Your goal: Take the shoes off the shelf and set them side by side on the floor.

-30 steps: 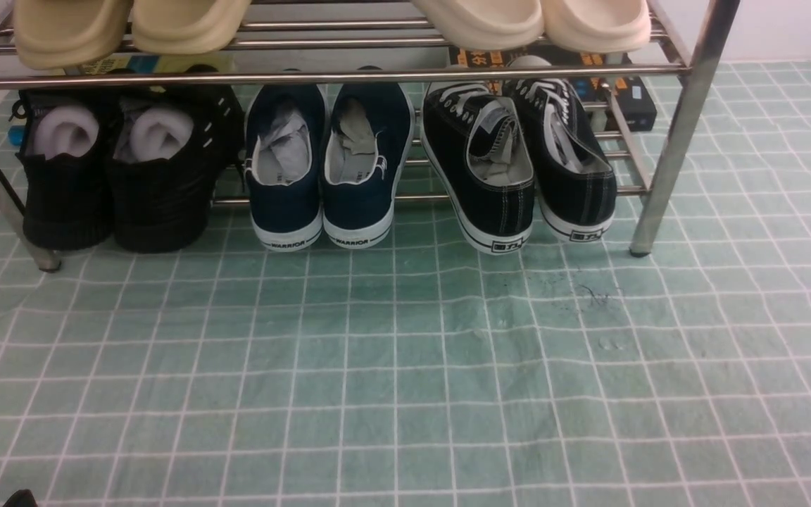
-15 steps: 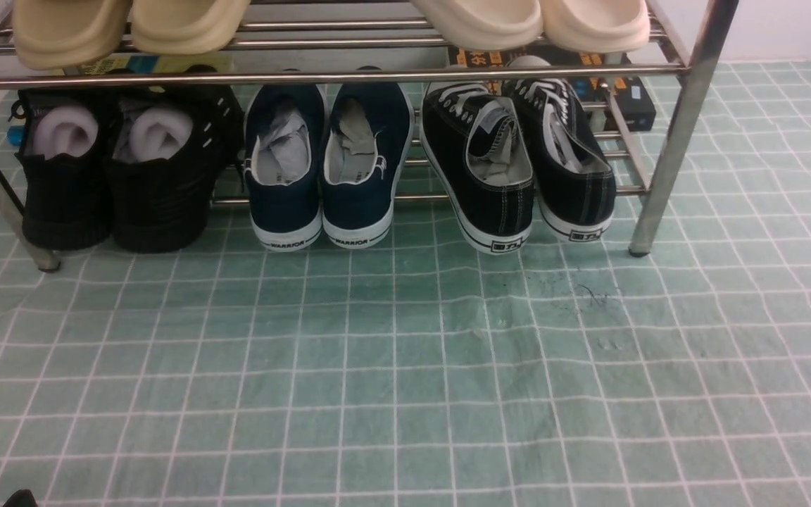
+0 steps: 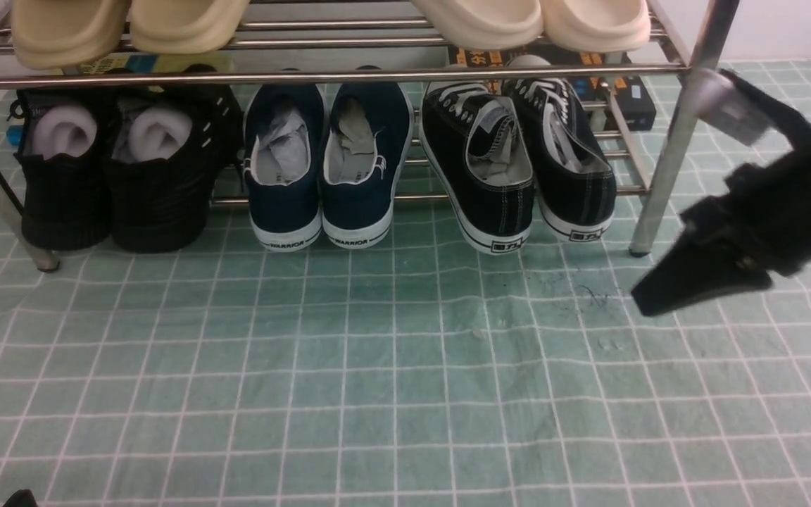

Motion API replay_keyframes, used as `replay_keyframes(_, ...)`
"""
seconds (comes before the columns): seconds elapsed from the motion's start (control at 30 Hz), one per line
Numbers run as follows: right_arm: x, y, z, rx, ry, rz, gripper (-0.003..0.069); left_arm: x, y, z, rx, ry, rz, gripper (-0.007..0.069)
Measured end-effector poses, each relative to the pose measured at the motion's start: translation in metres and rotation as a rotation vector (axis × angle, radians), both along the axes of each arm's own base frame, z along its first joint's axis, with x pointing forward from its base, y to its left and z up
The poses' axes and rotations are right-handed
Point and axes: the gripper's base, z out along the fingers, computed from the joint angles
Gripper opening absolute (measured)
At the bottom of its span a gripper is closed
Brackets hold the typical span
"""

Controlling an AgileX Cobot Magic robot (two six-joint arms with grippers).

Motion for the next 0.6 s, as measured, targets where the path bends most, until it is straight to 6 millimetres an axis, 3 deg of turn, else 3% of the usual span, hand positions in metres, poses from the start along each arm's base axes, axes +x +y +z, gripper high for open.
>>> replay_keyframes(0.2, 0.034, 0.066, 0.021, -0.221, -0.124, 0.067, 0.0022, 0.000, 0.000, 0.000, 0.000, 0.000, 0.000, 0.0239)
replay_keyframes(0.23, 0.035, 0.066, 0.024, -0.216, -0.131, 0.059, 0.0022, 0.000, 0.000, 0.000, 0.000, 0.000, 0.000, 0.0239)
replay_keyframes(0.37, 0.056, 0.101, 0.024, -0.310, -0.234, 0.049, 0.0073, 0.000, 0.000, 0.000, 0.000, 0.000, 0.000, 0.0239)
replay_keyframes(0.47, 0.078, 0.124, 0.018, -0.346, -0.302, 0.028, 0.0158, 0.000, 0.000, 0.000, 0.001, 0.000, 0.000, 0.0239)
replay_keyframes(0.6, 0.101, 0.135, 0.005, -0.378, -0.347, 0.012, 0.0264, 0.000, 0.000, 0.000, 0.001, 0.000, 0.000, 0.0239)
